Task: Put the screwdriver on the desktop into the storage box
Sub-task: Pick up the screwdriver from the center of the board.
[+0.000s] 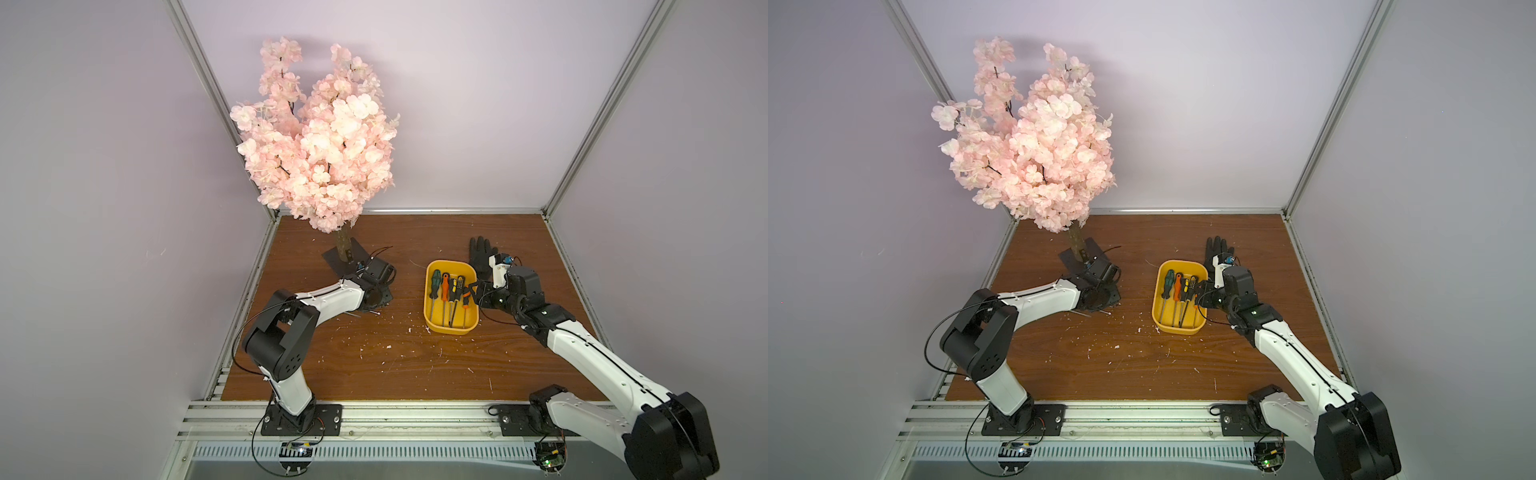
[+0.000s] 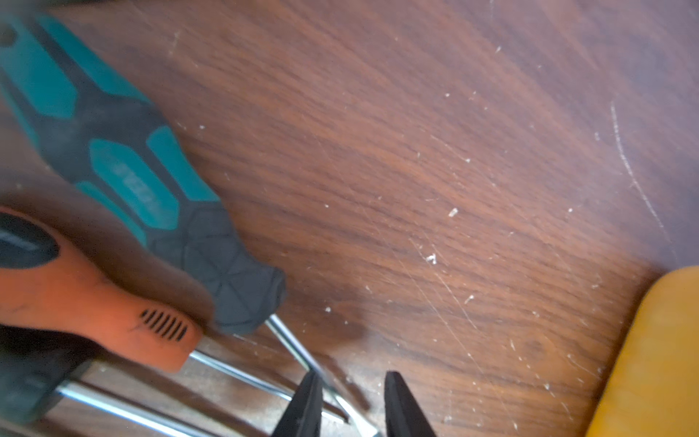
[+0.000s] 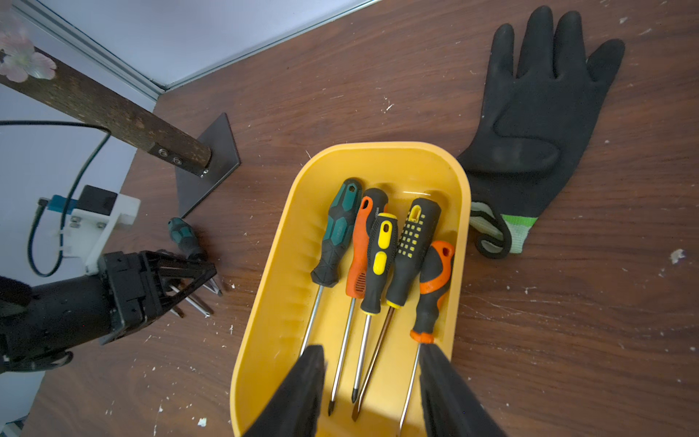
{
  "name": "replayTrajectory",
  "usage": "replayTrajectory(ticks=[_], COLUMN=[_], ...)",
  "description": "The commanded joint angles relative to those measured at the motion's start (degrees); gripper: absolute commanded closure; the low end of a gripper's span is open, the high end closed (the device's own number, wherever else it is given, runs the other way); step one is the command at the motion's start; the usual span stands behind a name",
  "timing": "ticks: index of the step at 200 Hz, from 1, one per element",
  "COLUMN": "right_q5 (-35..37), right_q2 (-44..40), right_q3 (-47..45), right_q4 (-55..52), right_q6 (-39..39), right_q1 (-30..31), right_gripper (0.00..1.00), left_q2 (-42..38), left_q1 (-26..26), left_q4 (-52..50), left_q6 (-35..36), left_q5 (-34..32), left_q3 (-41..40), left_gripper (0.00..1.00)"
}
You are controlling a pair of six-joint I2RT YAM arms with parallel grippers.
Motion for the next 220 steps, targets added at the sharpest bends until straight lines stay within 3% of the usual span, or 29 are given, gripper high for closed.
replayTrajectory(ticks=[1, 123, 163, 220], right_q5=[1.0, 1.8, 2.0, 1.4], right_q2=[-0.7, -1.7, -2.2, -1.7], right_q3=[-0.5, -1.4, -1.6, -0.3], right_q4=[1.2, 0.9, 0.8, 0.6], right_q6=[0.0, -0.1, 0.0, -0.9], right_q1=[0.2, -0.2, -0.3, -0.8], right_gripper=[0.53, 0.53, 0.53, 0.53], left_q2=[1.8, 6.3, 7.5, 3.4], left_q1=[0.6, 0.5, 0.5, -1.2], left_q4=[-2.4, -3.6, -3.6, -3.3], left_q6=[-1.2, -0.1, 0.7, 7.9], left_q5=[0.2, 1.0, 2.3, 2.3], left_q3=[0.9, 4.3, 4.6, 5.6], left_gripper=[0.67, 0.81, 0.96, 1.0])
